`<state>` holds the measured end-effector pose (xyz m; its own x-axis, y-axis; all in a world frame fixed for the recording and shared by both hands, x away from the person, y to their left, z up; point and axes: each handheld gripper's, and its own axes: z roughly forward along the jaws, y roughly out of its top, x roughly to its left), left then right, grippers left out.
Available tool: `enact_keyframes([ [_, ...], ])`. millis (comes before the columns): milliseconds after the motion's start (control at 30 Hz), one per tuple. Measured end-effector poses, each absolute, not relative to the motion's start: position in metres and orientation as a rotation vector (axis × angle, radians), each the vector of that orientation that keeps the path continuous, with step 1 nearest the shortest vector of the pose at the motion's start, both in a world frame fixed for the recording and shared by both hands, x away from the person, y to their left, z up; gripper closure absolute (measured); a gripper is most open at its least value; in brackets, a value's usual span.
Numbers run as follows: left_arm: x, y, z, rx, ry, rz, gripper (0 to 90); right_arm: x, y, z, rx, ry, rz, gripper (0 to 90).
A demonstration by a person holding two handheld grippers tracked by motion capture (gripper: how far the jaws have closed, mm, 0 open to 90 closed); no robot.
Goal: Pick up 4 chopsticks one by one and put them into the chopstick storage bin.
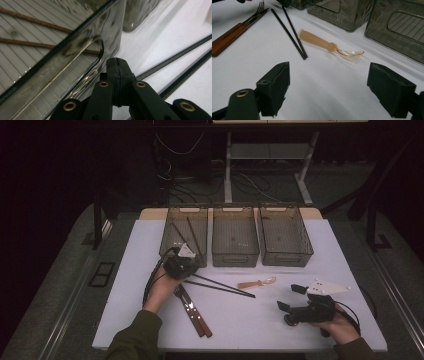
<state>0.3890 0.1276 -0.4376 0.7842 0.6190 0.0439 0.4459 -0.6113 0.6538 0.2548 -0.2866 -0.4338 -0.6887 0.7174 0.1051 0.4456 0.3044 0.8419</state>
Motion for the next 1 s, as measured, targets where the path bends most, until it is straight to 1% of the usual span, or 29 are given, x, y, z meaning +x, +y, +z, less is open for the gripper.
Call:
enact_keyframes([
  [267, 0.384, 0.127, -0.440, 2.362, 0.774, 0.313, 89.2, 0.255, -0.287, -0.434, 1.055, 2.285, 1.332, 18.7],
  [300, 0.384, 0.128, -0.440, 2.371, 0.752, 0.313, 89.2, 0.255, -0.287, -0.433, 1.055, 2.285, 1.332, 18.7],
  [333, 0.381, 0.128, -0.440, 2.363, 0.773, 0.299, 89.2, 0.254, -0.287, -0.433, 1.053, 2.285, 1.333, 18.7],
  [433, 0.378, 0.128, -0.439, 2.372, 0.765, 0.286, 89.2, 0.254, -0.287, -0.433, 1.054, 2.284, 1.333, 18.7],
  [467, 0.378, 0.129, -0.438, 2.390, 0.736, 0.293, 89.2, 0.254, -0.287, -0.433, 1.055, 2.284, 1.334, 18.7],
  [700, 0.371, 0.130, -0.438, 2.390, 0.725, 0.265, 89.1, 0.254, -0.287, -0.433, 1.053, 2.284, 1.329, 18.7],
  [867, 0.369, 0.138, -0.432, 2.335, 0.774, 0.291, 89.1, 0.254, -0.287, -0.433, 1.054, 2.281, 1.331, 18.7],
  [1000, 0.369, 0.154, -0.430, 2.338, 0.809, 0.337, 89.1, 0.254, -0.287, -0.433, 1.054, 2.284, 1.330, 18.7],
])
